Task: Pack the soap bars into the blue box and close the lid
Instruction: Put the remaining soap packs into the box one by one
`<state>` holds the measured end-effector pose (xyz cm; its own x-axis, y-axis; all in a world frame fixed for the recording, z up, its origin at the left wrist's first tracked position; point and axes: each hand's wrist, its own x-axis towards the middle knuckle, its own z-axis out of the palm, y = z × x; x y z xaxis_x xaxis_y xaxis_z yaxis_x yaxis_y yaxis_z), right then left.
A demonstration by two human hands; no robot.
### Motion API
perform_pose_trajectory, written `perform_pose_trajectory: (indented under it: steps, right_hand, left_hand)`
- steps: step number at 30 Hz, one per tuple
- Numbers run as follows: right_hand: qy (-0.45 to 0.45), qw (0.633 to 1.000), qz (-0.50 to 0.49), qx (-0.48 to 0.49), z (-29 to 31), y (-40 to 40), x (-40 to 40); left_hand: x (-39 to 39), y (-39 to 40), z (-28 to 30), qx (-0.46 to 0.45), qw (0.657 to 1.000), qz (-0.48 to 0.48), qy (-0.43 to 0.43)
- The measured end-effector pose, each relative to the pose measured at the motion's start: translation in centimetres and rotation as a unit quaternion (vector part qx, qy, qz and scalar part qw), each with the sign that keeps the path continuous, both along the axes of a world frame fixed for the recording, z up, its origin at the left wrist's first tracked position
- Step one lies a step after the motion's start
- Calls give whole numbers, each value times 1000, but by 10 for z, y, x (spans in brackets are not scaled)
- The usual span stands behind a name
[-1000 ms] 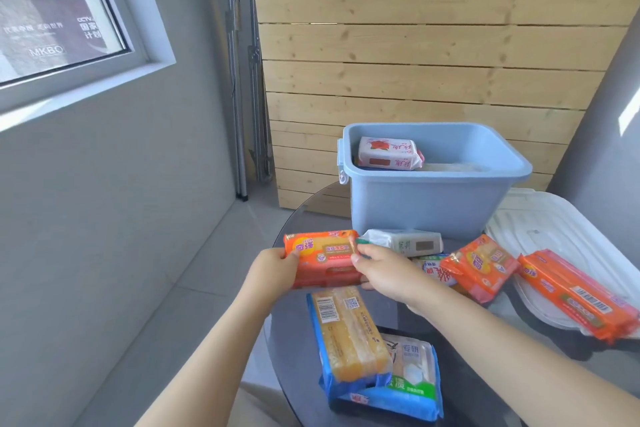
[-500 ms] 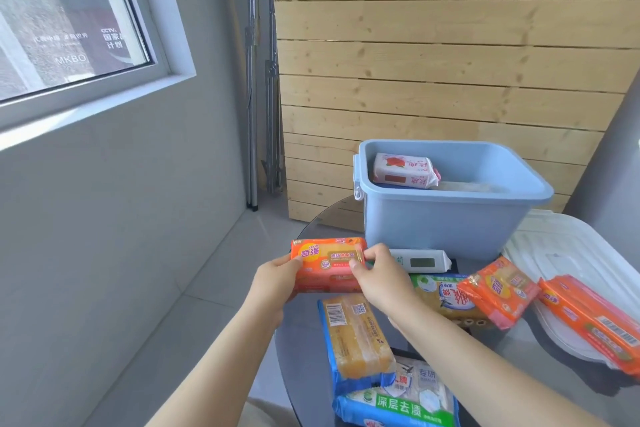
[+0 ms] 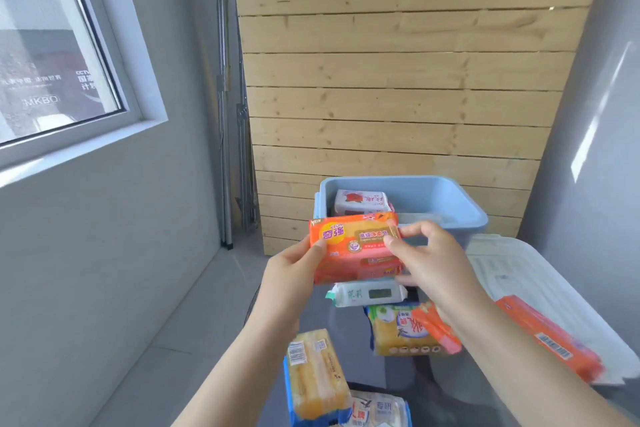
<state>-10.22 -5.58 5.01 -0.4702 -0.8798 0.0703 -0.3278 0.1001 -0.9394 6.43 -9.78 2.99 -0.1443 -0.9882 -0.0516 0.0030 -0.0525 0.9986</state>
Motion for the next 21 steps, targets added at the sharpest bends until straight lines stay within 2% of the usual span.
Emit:
perform_pose_trajectory:
  steps: [4,8,16,21]
  right_hand:
    - [-38,998,-23,-53,29,-8,-36]
    - [-46,995,-53,-64,44,-28,-74]
    - [13,995,-98,2,24,-86,-127]
    - [32,993,-105,39,9,-114,-145]
  left_hand:
    - [-38,-17,39,-41,999,-31,-10]
    - [-84,-48,57,-25,997,-64,-26]
    - [-153,-117,31,36,992,-82,-87]
    - [-172,-147,14,13,982,-102,-158]
